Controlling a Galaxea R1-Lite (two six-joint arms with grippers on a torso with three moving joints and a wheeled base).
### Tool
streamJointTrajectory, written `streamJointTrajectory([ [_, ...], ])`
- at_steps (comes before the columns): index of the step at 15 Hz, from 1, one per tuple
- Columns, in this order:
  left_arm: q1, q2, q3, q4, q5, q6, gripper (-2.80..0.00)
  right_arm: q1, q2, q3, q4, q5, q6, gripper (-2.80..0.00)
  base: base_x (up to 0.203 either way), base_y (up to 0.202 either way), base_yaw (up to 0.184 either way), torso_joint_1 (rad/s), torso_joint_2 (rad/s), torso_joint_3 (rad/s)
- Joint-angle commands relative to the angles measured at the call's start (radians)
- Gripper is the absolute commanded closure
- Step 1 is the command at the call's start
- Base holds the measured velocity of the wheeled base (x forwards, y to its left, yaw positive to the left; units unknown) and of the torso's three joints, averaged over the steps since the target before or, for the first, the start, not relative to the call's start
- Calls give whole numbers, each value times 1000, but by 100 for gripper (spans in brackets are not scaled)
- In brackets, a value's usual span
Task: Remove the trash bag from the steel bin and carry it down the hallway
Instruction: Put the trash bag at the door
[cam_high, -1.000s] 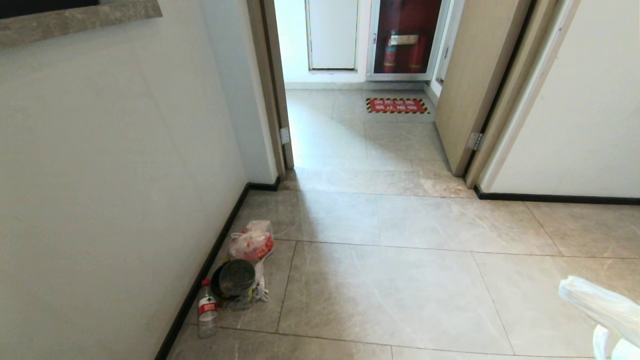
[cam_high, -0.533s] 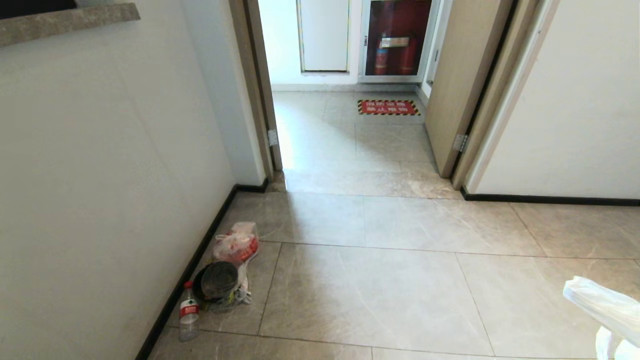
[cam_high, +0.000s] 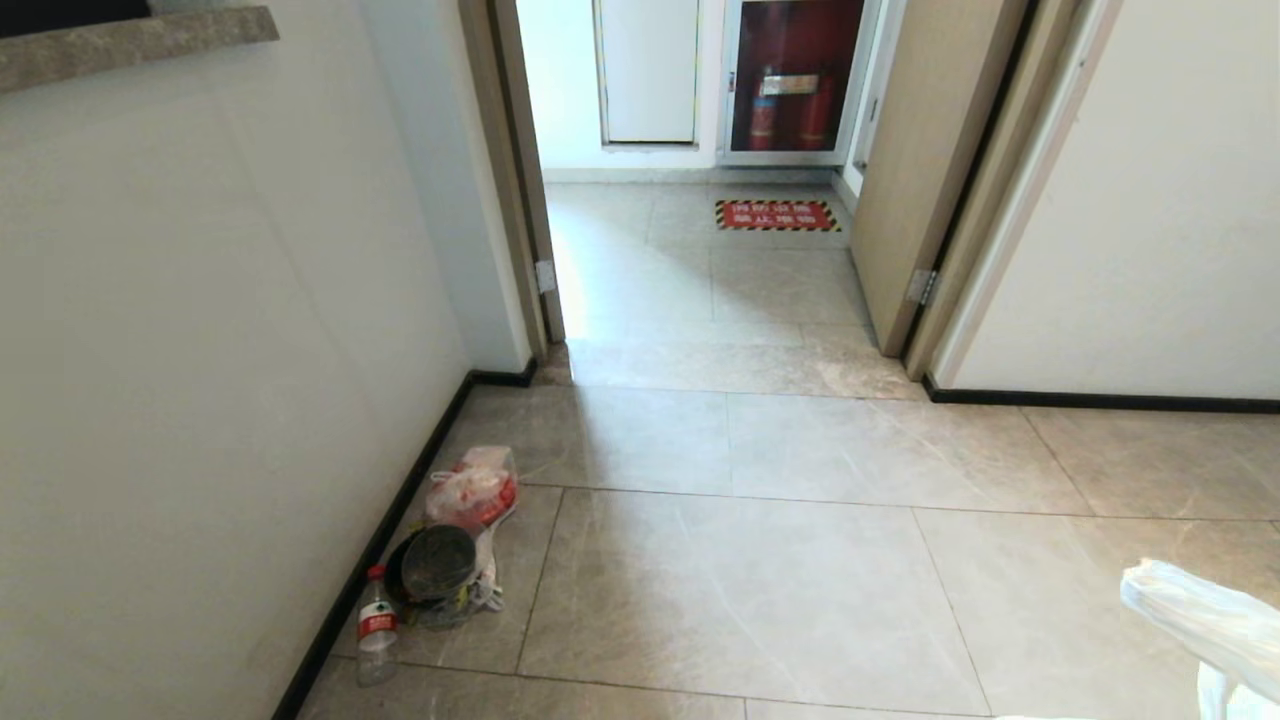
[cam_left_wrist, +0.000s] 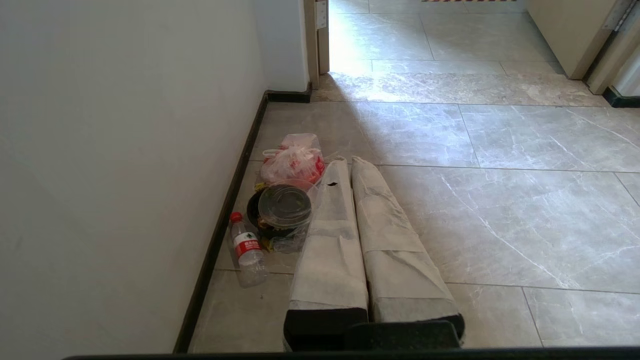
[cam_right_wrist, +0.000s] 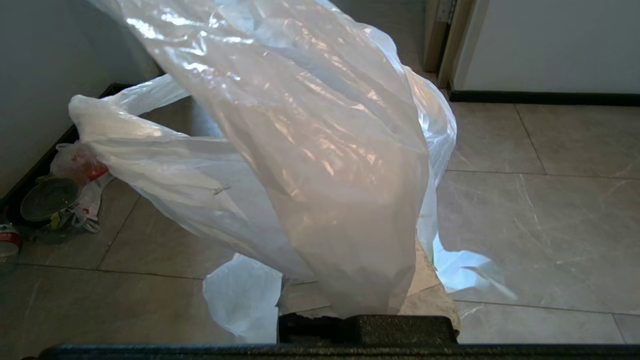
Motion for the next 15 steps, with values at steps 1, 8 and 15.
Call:
streamJointTrajectory([
  [1,0,0,0,0,1,-1,0,0,-39,0,-1,0,-6,0,0,0,0,0,0,0],
  [8,0,0,0,0,1,-1,0,0,-39,0,-1,0,-6,0,2,-9,104,1,2,3],
  [15,0,0,0,0,1,-1,0,0,-39,0,-2,0,-8,0,0,-8,172,2,4,3],
])
